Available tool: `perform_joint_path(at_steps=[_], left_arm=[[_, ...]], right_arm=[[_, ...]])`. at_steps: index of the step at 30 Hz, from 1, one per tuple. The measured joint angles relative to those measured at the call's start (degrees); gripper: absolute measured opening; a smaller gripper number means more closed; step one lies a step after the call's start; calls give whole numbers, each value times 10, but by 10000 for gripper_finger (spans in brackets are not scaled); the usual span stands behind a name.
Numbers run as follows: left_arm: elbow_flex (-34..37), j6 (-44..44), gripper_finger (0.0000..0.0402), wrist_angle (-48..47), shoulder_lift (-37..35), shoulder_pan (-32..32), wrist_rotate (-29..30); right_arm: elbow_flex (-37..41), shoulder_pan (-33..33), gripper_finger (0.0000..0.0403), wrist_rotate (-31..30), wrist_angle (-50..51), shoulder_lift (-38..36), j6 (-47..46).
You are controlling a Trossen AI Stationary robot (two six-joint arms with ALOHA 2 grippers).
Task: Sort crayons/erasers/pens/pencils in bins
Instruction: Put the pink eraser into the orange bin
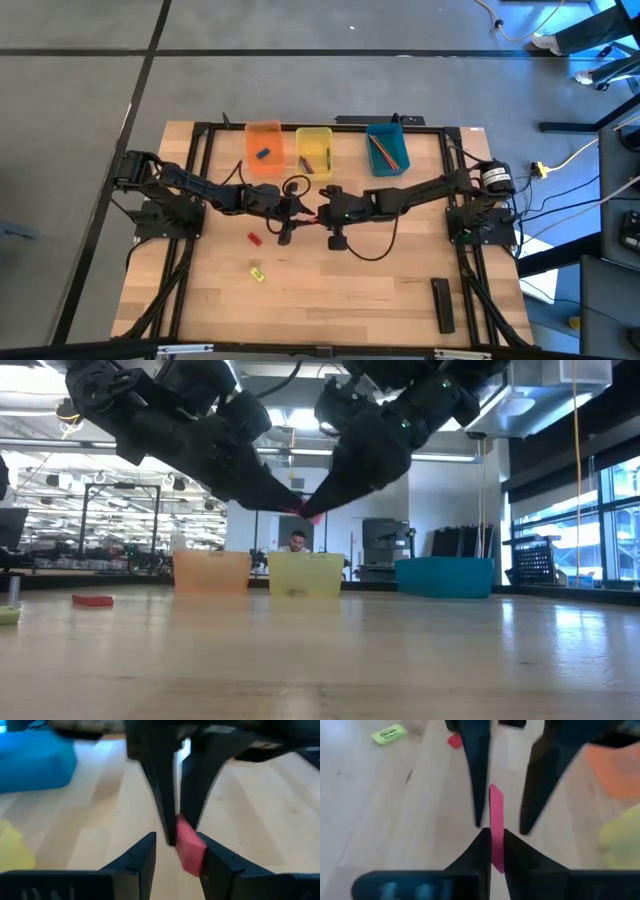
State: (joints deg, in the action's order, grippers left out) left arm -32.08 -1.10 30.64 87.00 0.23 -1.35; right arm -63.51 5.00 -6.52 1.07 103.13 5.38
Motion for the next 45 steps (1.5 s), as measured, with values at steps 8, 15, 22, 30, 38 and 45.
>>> perform_joint_path(at_steps=[8,15,22,30,38,45], left_arm=[[0,3,124,-18,0,0,20],[0,-11,112,-13,0,0,20],[0,-24,111,-5,0,-4,19],[0,-40,49,-5,0,-15,19],[0,-35,11,-6,0,-14,33],[0,-25,4,-106,-73,-7,181]], right_arm=[[-13,6,33,-20,5,-2,13],[-13,6,35,-20,40,-2,8],[-12,6,36,-20,47,-2,8],[-12,6,36,-17,46,-2,7],[-12,6,54,-37,50,-2,-45],[-12,5,134,-201,140,-2,-131]])
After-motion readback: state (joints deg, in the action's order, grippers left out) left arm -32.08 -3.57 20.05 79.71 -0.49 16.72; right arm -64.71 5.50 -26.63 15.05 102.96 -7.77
